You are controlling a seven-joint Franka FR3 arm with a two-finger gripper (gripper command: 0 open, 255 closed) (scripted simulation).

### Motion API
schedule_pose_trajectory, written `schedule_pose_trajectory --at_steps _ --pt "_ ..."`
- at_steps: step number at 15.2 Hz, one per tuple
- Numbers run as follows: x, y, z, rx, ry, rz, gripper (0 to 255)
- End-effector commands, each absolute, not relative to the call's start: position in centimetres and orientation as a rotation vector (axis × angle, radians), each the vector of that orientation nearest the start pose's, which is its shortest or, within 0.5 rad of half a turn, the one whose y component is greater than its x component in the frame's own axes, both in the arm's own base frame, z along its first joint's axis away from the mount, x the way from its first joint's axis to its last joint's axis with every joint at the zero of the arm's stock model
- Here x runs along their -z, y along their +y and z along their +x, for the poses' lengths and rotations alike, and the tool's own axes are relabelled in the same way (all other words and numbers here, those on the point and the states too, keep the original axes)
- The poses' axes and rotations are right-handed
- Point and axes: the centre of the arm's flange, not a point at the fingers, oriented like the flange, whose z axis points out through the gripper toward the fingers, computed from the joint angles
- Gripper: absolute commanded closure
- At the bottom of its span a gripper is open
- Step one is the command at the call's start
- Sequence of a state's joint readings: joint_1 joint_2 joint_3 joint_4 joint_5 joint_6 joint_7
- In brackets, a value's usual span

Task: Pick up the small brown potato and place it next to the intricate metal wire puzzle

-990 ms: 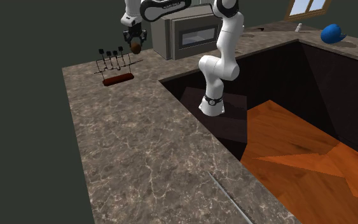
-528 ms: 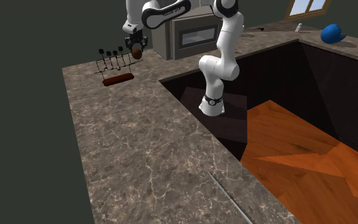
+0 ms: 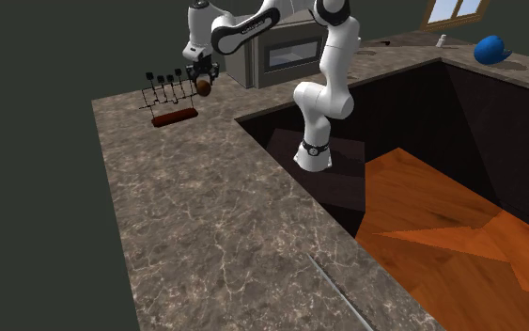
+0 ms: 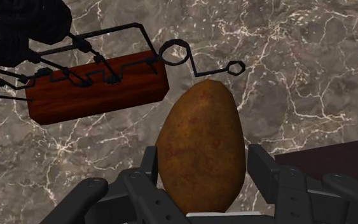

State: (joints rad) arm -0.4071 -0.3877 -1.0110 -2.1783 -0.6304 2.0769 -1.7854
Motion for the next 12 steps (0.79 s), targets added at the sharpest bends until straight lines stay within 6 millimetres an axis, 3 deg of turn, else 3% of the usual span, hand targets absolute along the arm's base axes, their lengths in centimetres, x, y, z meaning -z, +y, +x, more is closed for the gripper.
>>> schedule_pose_trajectory --at_steps 1,12 --pt "-47.1 -50.9 1.3 -0.403 -1.049 -3.090 255" --pt "-41.3 -50.9 1.3 -0.403 -1.049 -3.090 255"
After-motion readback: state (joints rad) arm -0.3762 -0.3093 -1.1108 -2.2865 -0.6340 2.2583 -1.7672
